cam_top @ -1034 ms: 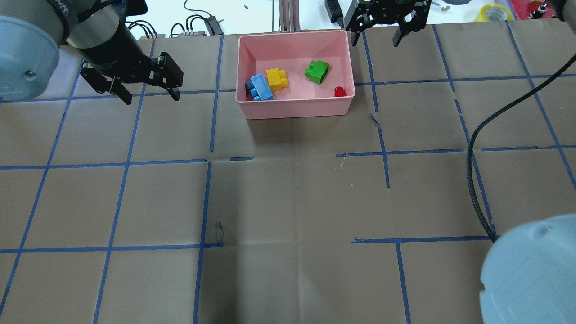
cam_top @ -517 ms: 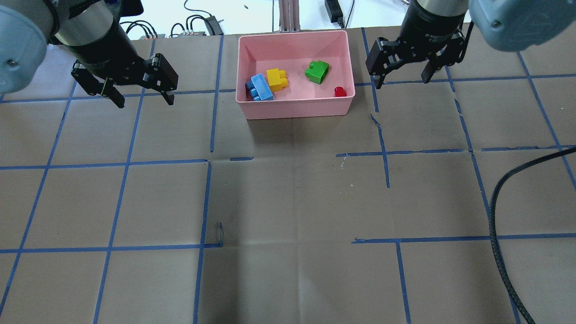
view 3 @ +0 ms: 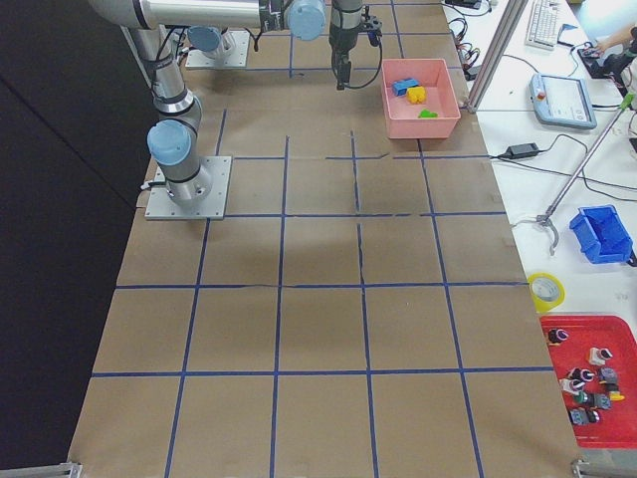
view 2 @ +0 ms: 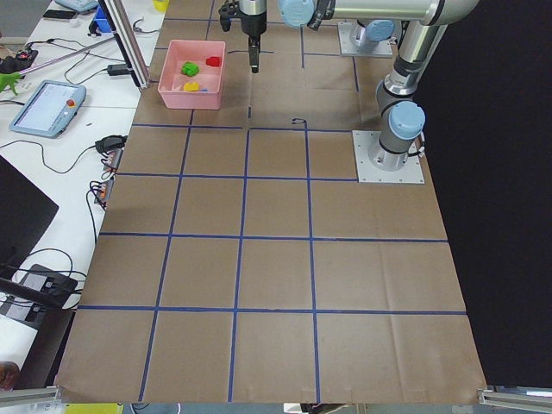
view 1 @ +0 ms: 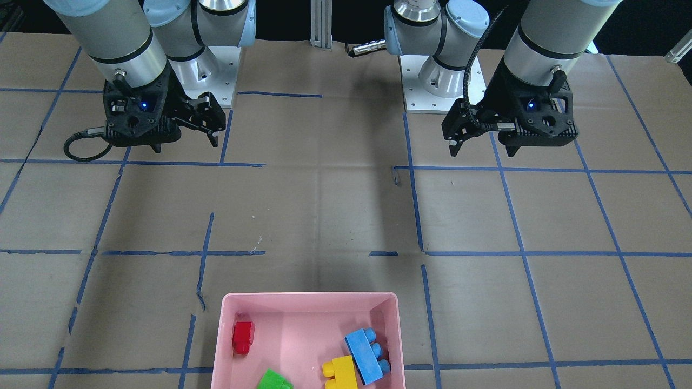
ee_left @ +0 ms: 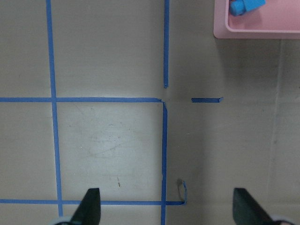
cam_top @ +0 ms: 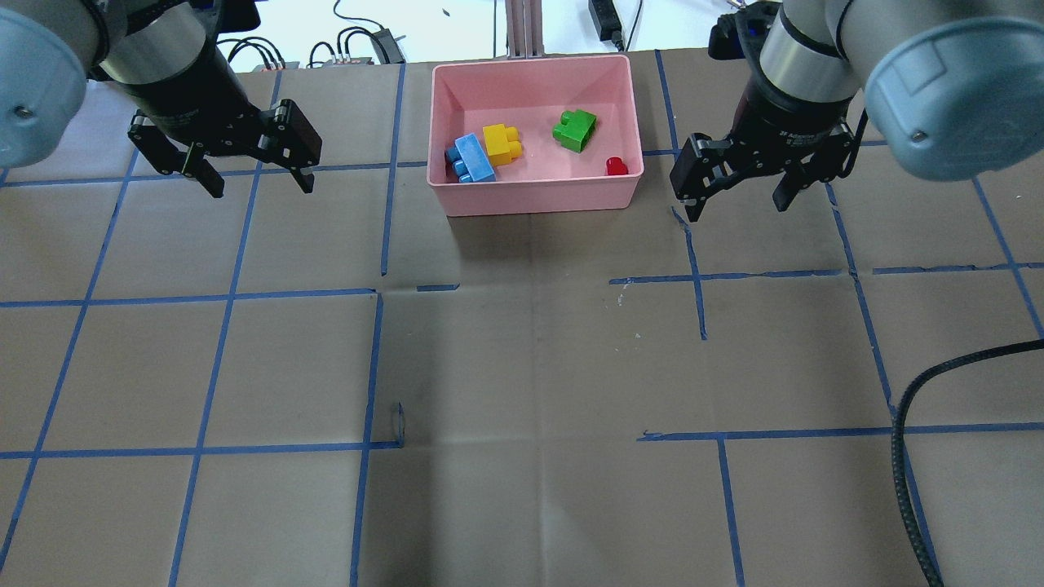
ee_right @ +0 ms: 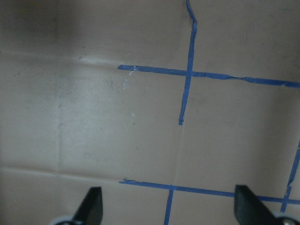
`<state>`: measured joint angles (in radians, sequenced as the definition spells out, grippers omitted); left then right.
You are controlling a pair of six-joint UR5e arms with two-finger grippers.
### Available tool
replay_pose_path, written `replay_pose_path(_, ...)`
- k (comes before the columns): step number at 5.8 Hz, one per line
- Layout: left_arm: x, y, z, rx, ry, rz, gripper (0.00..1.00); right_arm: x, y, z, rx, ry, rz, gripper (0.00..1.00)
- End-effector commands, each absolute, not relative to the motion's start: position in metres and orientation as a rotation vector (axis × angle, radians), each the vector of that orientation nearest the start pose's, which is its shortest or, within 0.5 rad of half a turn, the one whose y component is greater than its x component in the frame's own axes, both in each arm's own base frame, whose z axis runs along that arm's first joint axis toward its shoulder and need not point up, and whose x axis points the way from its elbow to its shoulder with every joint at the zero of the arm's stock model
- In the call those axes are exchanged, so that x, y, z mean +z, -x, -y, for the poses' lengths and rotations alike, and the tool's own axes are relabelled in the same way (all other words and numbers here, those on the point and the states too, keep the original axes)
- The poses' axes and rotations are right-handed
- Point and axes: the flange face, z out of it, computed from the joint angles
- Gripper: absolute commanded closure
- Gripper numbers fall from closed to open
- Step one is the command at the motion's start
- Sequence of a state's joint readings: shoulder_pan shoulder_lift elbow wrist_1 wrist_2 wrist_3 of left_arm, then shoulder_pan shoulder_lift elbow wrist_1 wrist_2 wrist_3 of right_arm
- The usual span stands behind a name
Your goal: Put all blocks into box
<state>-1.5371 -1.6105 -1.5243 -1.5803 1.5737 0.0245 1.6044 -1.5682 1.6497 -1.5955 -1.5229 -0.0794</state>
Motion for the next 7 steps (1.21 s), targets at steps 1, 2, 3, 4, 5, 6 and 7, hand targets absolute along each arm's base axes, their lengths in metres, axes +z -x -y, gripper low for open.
replay_pose_path(1,0.4897,0.1159,0.5127,0.005,0.012,-3.140,0.00,0.4468,-0.1509,0.4654,0.097,0.171,-3.115,0.00)
replay_pose_path(2,0.4890,0.1162,0.5134,0.005,0.014,-3.143,0.00,0.4460,-0.1491,0.4659,0.101,0.157,-3.135,0.00)
replay_pose_path(3,0.4890,0.1163,0.5134,0.005,0.014,-3.145,0.00,0.4459,-0.1491,0.4669,0.094,0.154,-3.135,0.00)
replay_pose_path(4,0.4884,0.1165,0.5141,0.005,0.014,-3.146,0.00,0.4450,-0.1487,0.4693,0.089,0.152,-3.134,0.00)
replay_pose_path(5,0.4862,0.1166,0.5157,0.009,0.015,-3.148,0.00,0.4462,-0.1487,0.4707,0.079,0.152,-3.135,0.00)
replay_pose_path(6,0.4857,0.1165,0.5165,0.007,0.012,-3.148,0.00,0.4461,-0.1480,0.4708,0.082,0.152,-3.134,0.00)
replay_pose_path(7,0.4843,0.1175,0.5147,0.012,0.010,-3.149,0.00,0.4483,-0.1481,0.4714,0.075,0.151,-3.133,0.00)
